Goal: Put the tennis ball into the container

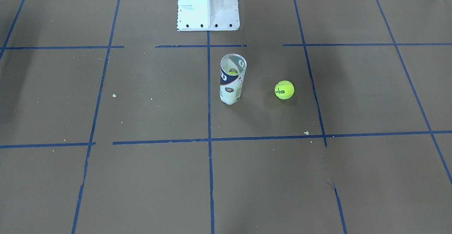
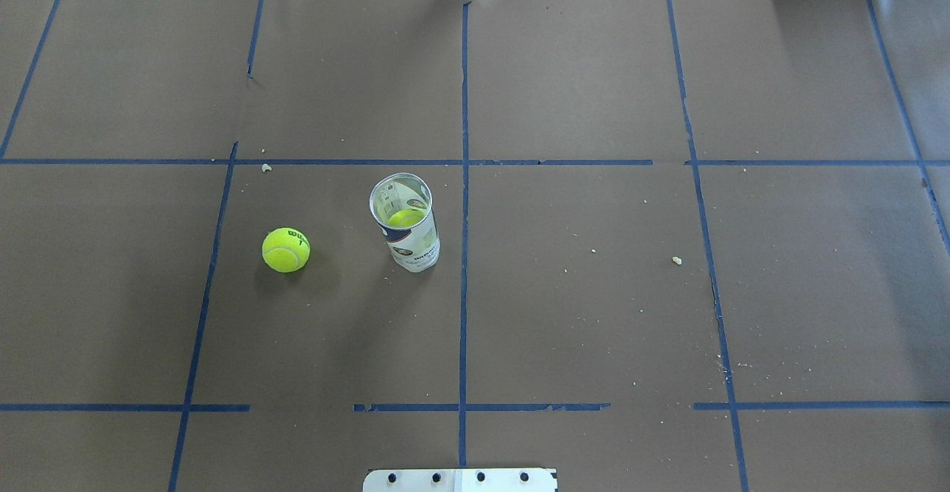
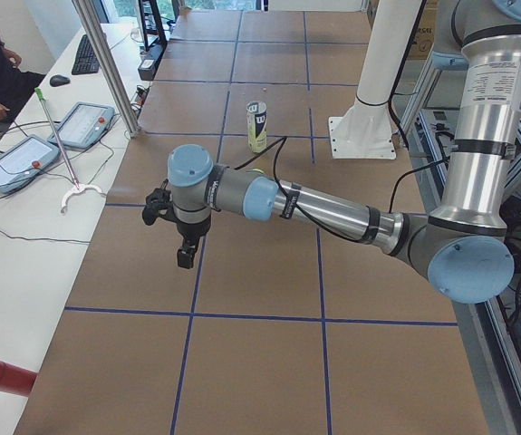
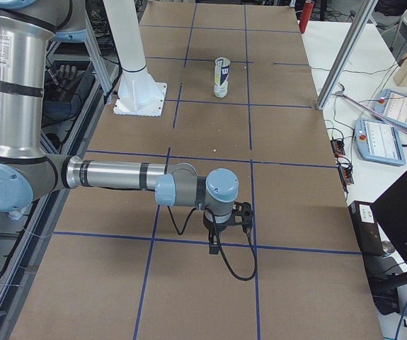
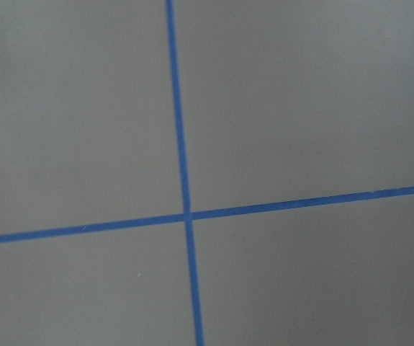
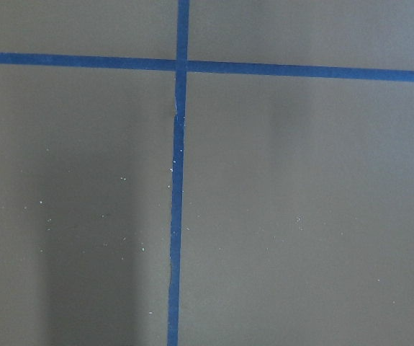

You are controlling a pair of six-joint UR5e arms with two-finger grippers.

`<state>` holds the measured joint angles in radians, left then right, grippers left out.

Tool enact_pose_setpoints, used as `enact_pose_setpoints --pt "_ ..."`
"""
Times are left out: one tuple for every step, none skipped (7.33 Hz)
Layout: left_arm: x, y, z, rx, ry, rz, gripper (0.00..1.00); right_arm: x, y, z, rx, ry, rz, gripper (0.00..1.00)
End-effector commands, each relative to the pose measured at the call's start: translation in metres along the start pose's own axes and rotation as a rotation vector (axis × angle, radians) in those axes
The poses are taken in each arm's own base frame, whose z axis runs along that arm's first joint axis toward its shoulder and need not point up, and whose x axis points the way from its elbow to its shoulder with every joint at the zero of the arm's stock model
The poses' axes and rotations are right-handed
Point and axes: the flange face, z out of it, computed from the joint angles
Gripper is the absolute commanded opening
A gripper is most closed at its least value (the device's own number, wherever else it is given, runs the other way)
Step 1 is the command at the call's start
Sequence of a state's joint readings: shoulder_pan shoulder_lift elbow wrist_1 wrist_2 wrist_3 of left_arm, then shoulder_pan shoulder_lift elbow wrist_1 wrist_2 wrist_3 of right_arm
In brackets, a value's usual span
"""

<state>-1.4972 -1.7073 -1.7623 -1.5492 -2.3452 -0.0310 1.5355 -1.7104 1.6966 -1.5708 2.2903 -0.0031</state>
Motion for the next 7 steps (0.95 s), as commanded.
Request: enact_pose_setpoints --pt "0.053 -0.038 0.001 0.019 0.002 0.096 1.0 0.0 0.0 0.0 0.0 0.0 0.0 1.0" --pt "0.066 -0.04 0.0 0.024 0.01 0.117 1.0 0.0 0.0 0.0 0.0 0.0 0.0 1.0" --pt "0.122 -0.051 0.004 0.026 0.034 0.104 1.0 0.0 0.0 0.0 0.0 0.0 0.0 1.0" --pt "0.176 -0.064 0.018 0.009 0.063 0.032 1.0 0.0 0.0 0.0 0.0 0.0 0.0 1.0" --pt "0.236 -0.06 0.035 -0.025 0.099 -0.01 1.0 0.0 0.0 0.0 0.0 0.0 0.0 1.0" --pt "0.273 -0.052 0.046 -0.032 0.092 -0.068 1.0 0.0 -0.001 -0.001 0.001 0.0 -0.001 1.0" --pt "0.332 -0.041 0.073 -0.056 0.082 -0.138 1.0 0.0 0.0 0.0 0.0 0.0 0.0 1.0"
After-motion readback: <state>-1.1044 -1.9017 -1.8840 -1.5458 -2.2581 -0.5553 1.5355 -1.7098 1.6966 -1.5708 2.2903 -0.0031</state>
